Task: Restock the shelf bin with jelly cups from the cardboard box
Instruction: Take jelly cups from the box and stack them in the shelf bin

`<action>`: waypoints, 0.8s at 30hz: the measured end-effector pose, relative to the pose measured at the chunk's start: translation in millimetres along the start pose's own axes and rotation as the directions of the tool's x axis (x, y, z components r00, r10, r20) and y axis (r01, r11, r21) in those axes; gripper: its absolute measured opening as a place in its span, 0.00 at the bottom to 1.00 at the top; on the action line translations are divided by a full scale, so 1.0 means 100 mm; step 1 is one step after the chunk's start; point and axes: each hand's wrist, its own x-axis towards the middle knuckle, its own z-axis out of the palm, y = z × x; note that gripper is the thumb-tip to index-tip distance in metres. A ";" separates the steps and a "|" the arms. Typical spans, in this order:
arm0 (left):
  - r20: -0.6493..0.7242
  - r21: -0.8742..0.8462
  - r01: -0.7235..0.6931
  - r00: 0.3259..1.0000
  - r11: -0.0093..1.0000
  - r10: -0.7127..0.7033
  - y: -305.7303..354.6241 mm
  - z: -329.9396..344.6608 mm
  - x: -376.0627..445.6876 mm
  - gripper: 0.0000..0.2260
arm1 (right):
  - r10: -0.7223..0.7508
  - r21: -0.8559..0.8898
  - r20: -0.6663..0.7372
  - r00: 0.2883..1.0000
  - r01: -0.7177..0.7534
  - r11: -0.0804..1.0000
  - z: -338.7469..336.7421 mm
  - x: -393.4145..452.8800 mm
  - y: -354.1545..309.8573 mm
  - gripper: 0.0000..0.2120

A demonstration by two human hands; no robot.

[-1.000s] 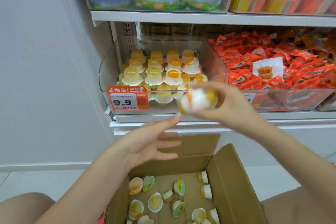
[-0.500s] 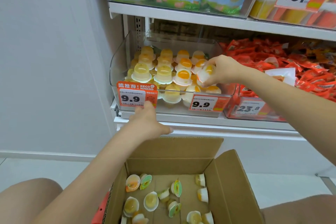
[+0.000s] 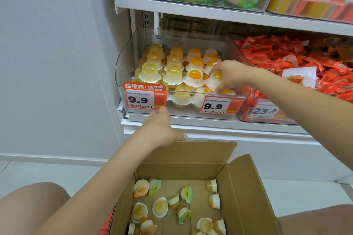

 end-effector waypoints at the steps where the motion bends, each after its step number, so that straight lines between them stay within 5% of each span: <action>1: 0.008 0.003 0.003 1.000 1.000 -0.003 -0.01 0.01 0.00 0.36 | -0.002 -0.002 -0.006 1.000 0.002 1.000 -0.01 -0.03 0.01 0.36; 4: 0.039 -0.001 -0.002 0.999 1.000 0.002 -0.04 0.03 0.00 0.35 | -0.003 0.072 -0.079 0.997 0.009 0.997 -0.05 -0.20 0.05 0.34; 6: 0.052 -0.014 -0.008 0.999 1.000 0.008 -0.07 0.04 -0.01 0.36 | -0.013 0.165 -0.261 0.965 0.057 0.985 0.01 -0.40 0.02 0.29; 9: 0.065 -0.005 -0.002 0.998 1.000 0.002 -0.15 0.10 -0.02 0.35 | -0.085 0.185 -0.586 0.806 0.234 0.954 0.33 -0.78 -0.06 0.15; 12: 0.090 0.032 0.013 0.996 0.999 -0.016 -0.34 0.32 0.00 0.35 | -0.164 0.156 -0.666 0.728 0.351 0.923 0.88 -1.14 -0.14 0.08; 14: 0.144 0.101 0.004 0.989 0.995 -0.018 -0.51 0.56 0.03 0.35 | -0.201 0.180 -0.555 0.807 0.352 0.918 1.35 -1.30 -0.15 0.07; 18: 0.306 0.326 -0.036 0.950 0.945 -0.070 -1.00 1.20 0.12 0.21 | -0.271 0.149 -0.010 0.962 0.270 0.951 2.36 -1.46 -0.10 0.13; 21: 0.463 0.483 -0.069 0.866 0.873 -0.188 -1.38 1.71 0.11 0.13 | -0.172 0.109 0.354 0.919 0.143 0.984 2.97 -1.44 -0.05 0.22; 24: 0.642 0.538 -0.139 0.706 0.831 -0.298 -1.66 2.12 0.02 0.16 | -0.110 0.081 0.514 0.851 0.079 0.994 3.44 -1.32 -0.07 0.29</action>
